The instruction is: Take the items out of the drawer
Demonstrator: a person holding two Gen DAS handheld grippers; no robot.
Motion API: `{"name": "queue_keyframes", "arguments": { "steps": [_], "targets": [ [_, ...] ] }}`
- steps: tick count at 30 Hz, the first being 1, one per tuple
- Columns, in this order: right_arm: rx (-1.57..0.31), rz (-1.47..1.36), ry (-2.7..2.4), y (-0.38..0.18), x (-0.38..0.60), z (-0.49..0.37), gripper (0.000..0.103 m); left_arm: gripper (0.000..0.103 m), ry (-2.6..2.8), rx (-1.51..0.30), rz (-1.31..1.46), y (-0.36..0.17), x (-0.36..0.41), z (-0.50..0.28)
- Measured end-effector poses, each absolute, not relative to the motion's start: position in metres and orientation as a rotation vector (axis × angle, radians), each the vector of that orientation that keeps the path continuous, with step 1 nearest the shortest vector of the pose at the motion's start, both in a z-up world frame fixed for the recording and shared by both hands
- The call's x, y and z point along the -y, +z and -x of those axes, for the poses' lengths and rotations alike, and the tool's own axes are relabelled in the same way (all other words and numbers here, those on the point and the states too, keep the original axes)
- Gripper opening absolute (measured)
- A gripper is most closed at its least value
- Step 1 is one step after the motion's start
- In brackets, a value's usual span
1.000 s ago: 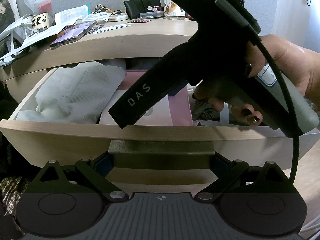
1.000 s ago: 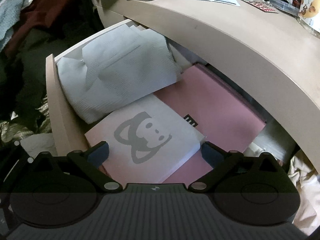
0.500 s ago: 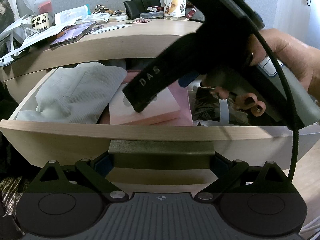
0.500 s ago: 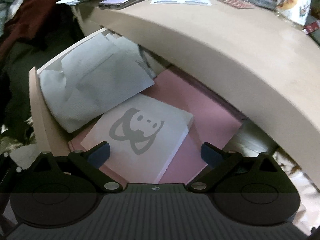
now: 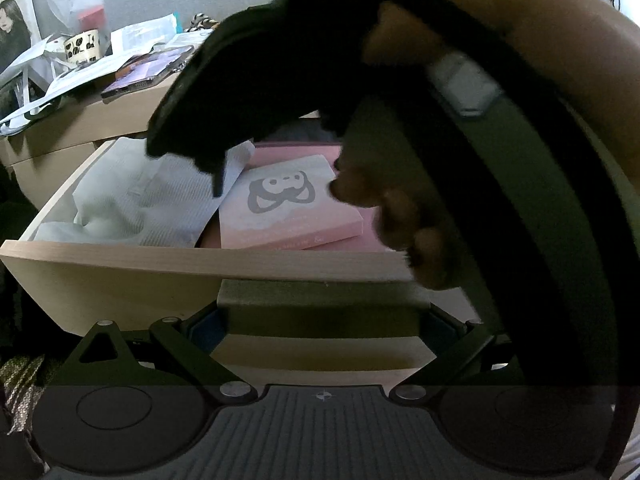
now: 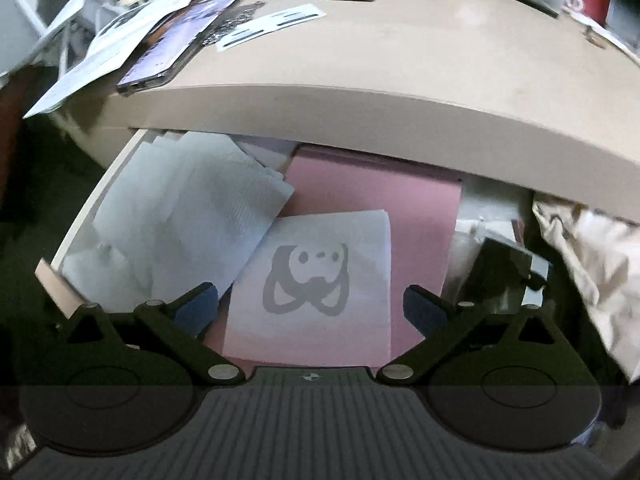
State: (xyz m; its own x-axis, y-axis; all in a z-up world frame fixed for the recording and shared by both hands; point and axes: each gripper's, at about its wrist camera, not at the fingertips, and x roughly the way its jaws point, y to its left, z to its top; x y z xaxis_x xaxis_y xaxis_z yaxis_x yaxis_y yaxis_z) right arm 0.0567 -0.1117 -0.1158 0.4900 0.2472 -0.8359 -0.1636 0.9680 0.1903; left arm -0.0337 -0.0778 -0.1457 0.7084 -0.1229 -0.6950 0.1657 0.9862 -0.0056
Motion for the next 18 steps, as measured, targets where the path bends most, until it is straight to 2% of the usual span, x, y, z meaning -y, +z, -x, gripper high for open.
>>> {"name": "queue_keyframes", "arguments": {
  "steps": [18],
  "targets": [
    [-1.109,0.095,0.204,-0.136,0.074,-0.070,0.103,0.098,-0.170,-0.754,-0.053,-0.146,0.076,0.035]
  ]
}}
